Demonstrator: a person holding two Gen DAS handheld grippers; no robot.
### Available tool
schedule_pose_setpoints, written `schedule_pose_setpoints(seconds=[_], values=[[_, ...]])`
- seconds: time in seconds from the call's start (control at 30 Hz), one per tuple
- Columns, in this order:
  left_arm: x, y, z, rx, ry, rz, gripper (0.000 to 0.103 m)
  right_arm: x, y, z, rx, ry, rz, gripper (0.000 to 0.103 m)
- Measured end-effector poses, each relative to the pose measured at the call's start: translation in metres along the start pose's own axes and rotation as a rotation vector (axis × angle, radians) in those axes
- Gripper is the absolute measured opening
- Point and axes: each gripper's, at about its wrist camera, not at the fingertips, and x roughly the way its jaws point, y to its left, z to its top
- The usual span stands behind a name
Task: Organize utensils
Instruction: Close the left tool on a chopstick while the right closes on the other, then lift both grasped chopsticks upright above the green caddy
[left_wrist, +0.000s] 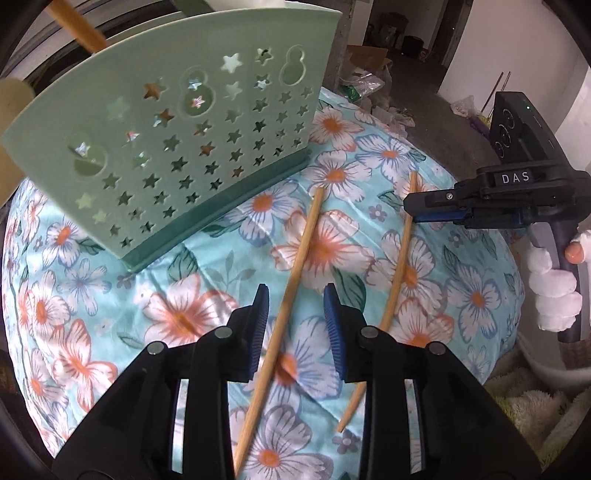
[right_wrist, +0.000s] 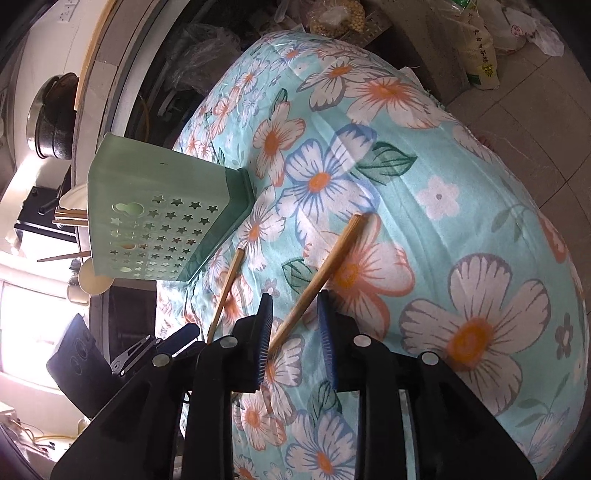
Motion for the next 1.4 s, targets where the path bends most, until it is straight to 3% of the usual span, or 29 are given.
schedule_pose_setpoints(seconds=[0.17,0.37,0.47,0.53,0.57,0.67,0.8,1.13,1.4], values=[[0.02,-0.013,0.02,0.059,0.025,0.004,0.029,0.003,-0.004,0.008,0.037,-0.027,0.016,0.027],[0.048,-0.023,0.039,0.105,0.063,0.058,0.029,0.006,-0.016,0.015,0.107,-0.061,0.065,0.026],[0.055,-0.029,0.045,0.127,0.057,0.084,0.029,0.008,-0.02,0.017,0.122,-0.071,0.072,0.021],[0.058,-0.032,0.048,0.137,0.054,0.099,0.028,0.008,-0.026,0.019,0.144,-0.073,0.081,0.011],[0.059,-0.033,0.049,0.138,0.052,0.104,0.027,0.009,-0.029,0.019,0.155,-0.073,0.097,0.011],[0.062,-0.041,0.052,0.145,0.04,0.106,0.011,0.007,-0.028,0.017,0.154,-0.079,0.116,0.011],[0.058,-0.047,0.053,0.142,0.021,0.119,0.006,-0.001,-0.022,0.015,0.123,-0.096,0.127,0.011],[-0.017,-0.039,0.046,0.048,-0.129,0.121,0.005,-0.05,0.015,0.012,-0.065,-0.202,0.137,0.009],[-0.122,-0.008,0.058,-0.1,-0.405,0.043,0.005,-0.078,0.051,0.009,-0.2,-0.262,0.12,0.008]])
